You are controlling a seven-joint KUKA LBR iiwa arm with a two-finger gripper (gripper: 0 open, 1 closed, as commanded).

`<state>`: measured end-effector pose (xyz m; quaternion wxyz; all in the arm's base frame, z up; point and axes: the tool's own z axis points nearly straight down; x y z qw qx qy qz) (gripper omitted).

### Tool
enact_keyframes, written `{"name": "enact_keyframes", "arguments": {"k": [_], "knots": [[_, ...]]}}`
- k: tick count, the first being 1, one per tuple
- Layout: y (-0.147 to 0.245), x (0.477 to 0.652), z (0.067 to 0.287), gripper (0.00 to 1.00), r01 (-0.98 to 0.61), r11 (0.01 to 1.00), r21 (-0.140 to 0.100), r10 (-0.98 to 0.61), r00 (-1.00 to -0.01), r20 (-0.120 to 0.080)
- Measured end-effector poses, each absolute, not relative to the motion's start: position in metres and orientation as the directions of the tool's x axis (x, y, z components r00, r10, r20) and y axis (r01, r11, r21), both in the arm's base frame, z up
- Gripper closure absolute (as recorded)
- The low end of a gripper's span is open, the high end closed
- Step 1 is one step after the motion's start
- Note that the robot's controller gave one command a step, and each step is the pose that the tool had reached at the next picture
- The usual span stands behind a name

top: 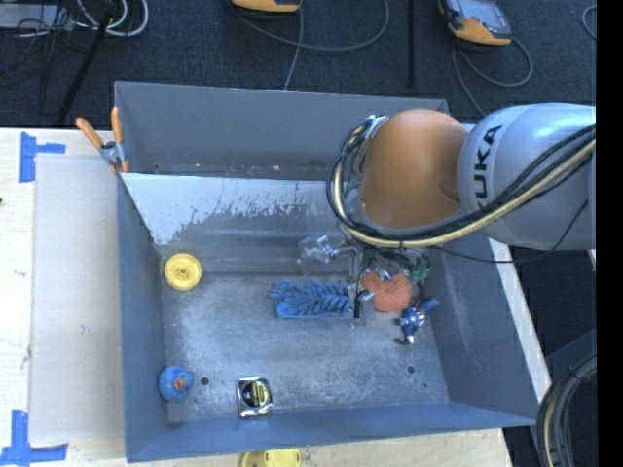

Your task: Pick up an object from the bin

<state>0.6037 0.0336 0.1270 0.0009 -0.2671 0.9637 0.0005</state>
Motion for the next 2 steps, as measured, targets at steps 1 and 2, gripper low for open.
{"name": "enact_keyframes", "arguments": {"k": [1,2], "knots": [[0.058,0.596,0.096,0.00,-0.371,0.928,0.001,-0.371,-0.928,-0.001],[0.070,0.617,0.082,1.00,-0.490,0.872,0.001,-0.490,-0.872,-0.002]]}}
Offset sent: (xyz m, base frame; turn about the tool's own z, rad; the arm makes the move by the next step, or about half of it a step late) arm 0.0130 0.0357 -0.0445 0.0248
